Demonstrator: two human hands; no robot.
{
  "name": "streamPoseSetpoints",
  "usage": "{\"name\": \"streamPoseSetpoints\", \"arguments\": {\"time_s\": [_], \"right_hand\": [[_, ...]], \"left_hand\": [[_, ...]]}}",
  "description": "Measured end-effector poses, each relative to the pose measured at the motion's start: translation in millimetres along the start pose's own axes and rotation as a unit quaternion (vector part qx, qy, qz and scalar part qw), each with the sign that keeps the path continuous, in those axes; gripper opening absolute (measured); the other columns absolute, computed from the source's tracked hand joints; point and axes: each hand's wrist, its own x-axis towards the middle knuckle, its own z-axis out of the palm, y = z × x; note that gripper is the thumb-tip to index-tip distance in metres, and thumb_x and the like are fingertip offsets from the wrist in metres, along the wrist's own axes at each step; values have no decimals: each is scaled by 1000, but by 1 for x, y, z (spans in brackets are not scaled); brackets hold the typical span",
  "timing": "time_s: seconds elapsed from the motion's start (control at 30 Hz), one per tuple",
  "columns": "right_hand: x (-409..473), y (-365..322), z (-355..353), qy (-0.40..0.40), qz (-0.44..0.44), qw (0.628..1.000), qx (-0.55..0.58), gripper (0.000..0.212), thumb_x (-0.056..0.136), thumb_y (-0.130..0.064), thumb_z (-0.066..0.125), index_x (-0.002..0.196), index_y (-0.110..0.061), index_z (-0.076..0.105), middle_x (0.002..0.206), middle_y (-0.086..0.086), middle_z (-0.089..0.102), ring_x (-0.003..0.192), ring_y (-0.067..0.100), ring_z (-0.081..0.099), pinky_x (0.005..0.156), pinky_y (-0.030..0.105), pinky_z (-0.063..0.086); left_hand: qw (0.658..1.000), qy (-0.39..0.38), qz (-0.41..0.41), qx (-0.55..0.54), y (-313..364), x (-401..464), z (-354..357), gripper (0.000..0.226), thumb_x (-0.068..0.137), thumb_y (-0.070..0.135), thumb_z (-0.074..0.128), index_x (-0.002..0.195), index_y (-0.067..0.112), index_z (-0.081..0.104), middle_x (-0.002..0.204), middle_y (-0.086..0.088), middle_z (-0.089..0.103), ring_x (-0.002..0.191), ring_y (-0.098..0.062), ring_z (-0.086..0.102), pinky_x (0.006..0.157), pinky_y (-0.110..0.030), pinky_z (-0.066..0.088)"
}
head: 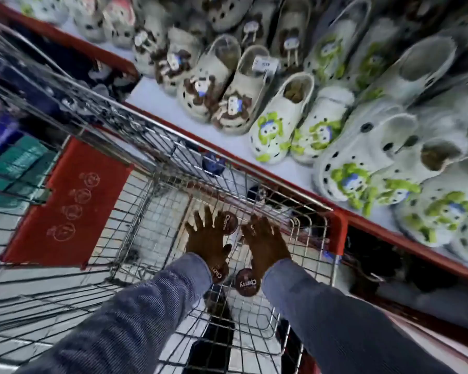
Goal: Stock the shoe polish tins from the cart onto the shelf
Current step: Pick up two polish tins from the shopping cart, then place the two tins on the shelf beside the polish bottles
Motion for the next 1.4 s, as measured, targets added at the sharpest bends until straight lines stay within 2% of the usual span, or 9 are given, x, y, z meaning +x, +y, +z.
{"name": "streamPoseSetpoints", "arguments": {"time_s": [0.2, 0.33, 0.4, 0.57, 0.73, 0.97, 1.13, 1.27, 1.4], "right_hand": [[53, 1, 33, 9, 73, 997, 26, 59, 98, 0, 32, 155, -14, 23, 163, 21, 12, 147, 49, 16, 111, 63, 32], [67, 3, 40, 52, 84, 995, 10, 46, 98, -1, 36, 143, -11, 41, 149, 21, 35, 135, 47, 36, 89, 51, 51], [67, 4, 37, 59, 83, 995, 14, 43, 94, -2, 46, 136, -11, 46, 140, 19, 44, 129, 45, 42, 81, 47, 53], [29, -3, -17, 57, 78, 993, 68, 53, 82, -17, 68, 131, -12, 49, 127, 14, 57, 118, 39, 54, 90, 43, 53], [-54, -9, -133, 76, 10, 983, 168, 60, 62, -33, 84, 114, -11, 63, 113, 10, 68, 107, 33, 64, 87, 39, 55], [-201, -19, -311, 193, -43, 965, 171, 51, 60, -29, 86, 107, -16, 70, 103, 5, 72, 91, 19, 66, 80, 31, 56], [-288, -6, -394, 273, -48, 950, 143, 35, 62, -30, 85, 93, -20, 74, 87, 2, 76, 80, 16, 68, 72, 32, 57], [-347, 27, -436, 345, -19, 930, 129, 52, 60, -34, 87, 108, -26, 70, 104, -6, 69, 90, 12, 63, 73, 25, 48], [-366, 79, -460, 386, 66, 911, 130, 77, 63, -35, 85, 133, -21, 55, 128, 3, 62, 113, 21, 60, 88, 23, 47]], "left_hand": [[997, 17, 77, -18, -21, 64, 45, 87, 88, 34, 66, 156, 12, 17, 166, -21, 17, 152, -48, 16, 119, -61, 28], [988, 41, 143, 47, -20, 88, 56, 50, 78, 10, 67, 125, 9, 50, 133, -19, 56, 122, -44, 52, 93, -53, 50], [983, 70, 156, 72, -20, 91, 49, 35, 74, 10, 59, 109, 12, 51, 116, -16, 59, 106, -42, 55, 78, -48, 50], [983, 84, 165, -12, -18, 41, -20, 15, 65, 29, 71, 77, 21, 65, 96, -3, 60, 91, -31, 55, 70, -33, 33], [975, 104, 145, -129, -25, -47, -117, 38, 54, 52, 70, 81, 26, 64, 83, 4, 68, 86, -25, 68, 76, -36, 56], [950, 242, 159, -118, 23, -197, -284, 45, 54, 45, 82, 84, 27, 54, 74, 12, 58, 69, -10, 59, 55, -24, 47], [925, 307, 197, -109, 73, -264, -374, 60, 39, 57, 72, 92, 30, 64, 84, 8, 72, 80, -13, 69, 72, -34, 59], [903, 316, 271, -107, 132, -297, -430, 45, 56, 45, 87, 94, 36, 66, 80, 21, 67, 82, -1, 66, 66, -15, 50], [894, 332, 284, -97, 196, -288, -464, 48, 51, 47, 83, 91, 27, 66, 81, 10, 74, 78, -5, 69, 73, -23, 58]]}}
